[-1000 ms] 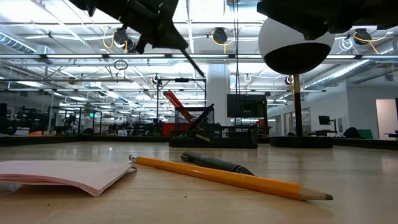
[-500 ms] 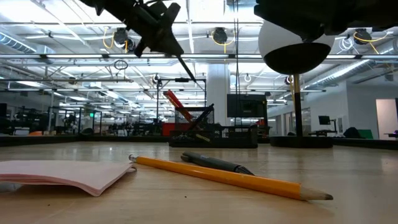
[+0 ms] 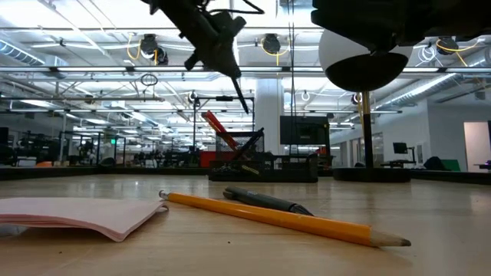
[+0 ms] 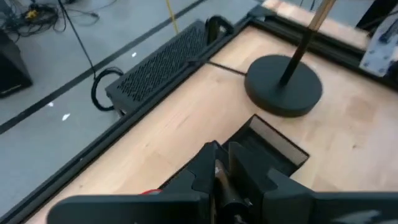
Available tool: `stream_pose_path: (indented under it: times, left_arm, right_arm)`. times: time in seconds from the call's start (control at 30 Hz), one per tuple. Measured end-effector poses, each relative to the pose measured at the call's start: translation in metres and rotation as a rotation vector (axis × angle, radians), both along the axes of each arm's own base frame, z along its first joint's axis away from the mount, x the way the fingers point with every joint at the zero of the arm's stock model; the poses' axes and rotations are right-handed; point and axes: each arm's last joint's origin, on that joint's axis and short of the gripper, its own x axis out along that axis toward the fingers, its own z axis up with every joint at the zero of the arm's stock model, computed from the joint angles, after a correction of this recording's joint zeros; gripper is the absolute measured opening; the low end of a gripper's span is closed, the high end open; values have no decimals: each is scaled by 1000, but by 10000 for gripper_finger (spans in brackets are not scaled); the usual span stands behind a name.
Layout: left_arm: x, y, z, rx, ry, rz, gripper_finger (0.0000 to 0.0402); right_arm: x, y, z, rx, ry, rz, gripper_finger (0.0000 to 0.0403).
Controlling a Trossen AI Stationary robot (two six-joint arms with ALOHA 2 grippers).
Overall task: Pick and place office supplies into organizer
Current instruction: Put the right black pen into the black desk organizer, then put the black pen into the black desk organizer
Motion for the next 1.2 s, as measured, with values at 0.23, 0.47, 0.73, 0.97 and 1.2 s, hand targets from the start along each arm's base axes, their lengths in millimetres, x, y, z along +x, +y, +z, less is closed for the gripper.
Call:
stream_pose_path:
  times: [0.23,0.47,0.73,0.97,1.2]
  left_arm:
    - [21,16,-28,-89,121,9,38]
    - [30,30,-52,-104,165,30,55]
    - [33,34,-60,-149,165,16,105]
    - [34,25,-56,-146,159,-7,105]
    - [30,-6,-26,-150,71,-114,93]
  right_arm:
    - [0,0,-2,-11,14,0,169]
    - [0,0,-2,1,15,1,169]
    - [0,0,-2,5,18,2,169]
    - [0,0,-3,3,20,1,169]
    - [3,-3,-12,-14,97,-11,169]
